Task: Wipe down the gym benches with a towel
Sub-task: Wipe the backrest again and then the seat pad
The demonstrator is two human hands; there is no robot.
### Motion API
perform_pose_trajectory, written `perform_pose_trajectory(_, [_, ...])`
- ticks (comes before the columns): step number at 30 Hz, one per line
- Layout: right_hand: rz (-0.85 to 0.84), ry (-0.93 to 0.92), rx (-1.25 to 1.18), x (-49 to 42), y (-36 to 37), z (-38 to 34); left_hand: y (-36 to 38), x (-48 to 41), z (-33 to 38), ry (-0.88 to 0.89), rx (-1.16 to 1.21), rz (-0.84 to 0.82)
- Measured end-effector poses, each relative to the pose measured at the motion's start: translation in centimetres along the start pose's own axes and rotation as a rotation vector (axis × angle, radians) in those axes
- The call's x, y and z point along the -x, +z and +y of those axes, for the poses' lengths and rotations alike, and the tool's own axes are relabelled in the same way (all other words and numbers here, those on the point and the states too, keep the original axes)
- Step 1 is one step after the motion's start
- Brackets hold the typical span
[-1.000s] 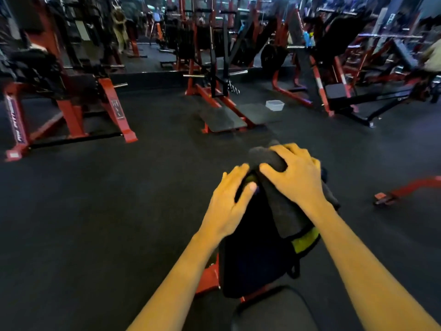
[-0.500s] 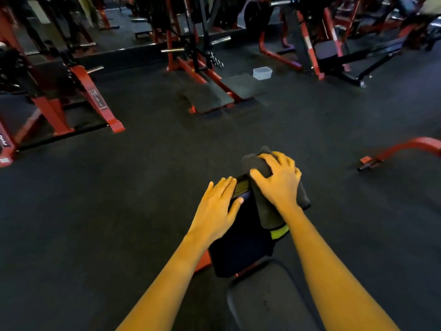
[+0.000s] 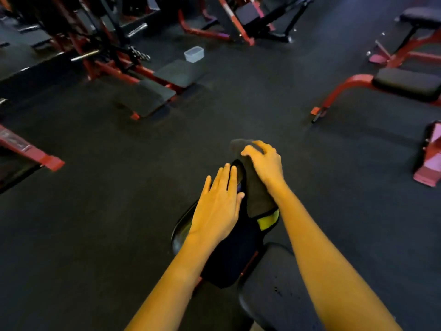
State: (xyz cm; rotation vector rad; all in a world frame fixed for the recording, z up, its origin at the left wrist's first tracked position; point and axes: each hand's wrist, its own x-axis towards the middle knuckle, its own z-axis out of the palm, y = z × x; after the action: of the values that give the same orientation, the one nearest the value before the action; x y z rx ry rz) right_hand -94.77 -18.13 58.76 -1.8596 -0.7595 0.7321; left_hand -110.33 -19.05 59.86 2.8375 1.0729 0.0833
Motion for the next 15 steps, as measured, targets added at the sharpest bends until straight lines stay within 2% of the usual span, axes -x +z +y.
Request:
perform_pose_trajectory(3, [-0.141,0.207,-0.282,-2.5,-1.8,2.5,0.6,-2.5,0.7,0.051,-0.09,0.023])
perform_pose_trajectory(6, [-0.236,0.251,-0.38,-3.4,-1.9,5.6,1.5,-5.2,2.1,0.086,-0.353,0.02])
perform_pose_trajectory(9, [-0.276,0.227,-0.444,-4.9,-1.1,9.2,2.5,-8.5,4.4,0.229,-0.618,-0.134])
perform_pose_trajectory(12, [-0.313,0.204,-0.402,-6.1,-0.2,13.0,4.6,-10.5,6.6,0.341,-0.892,-0.354])
perform_pose_trajectory(15, [-0.32,0.235,-0.327,-6.2,0.8,17.4,7.7,-10.9,8.2,0.438,-1.034,-0.455])
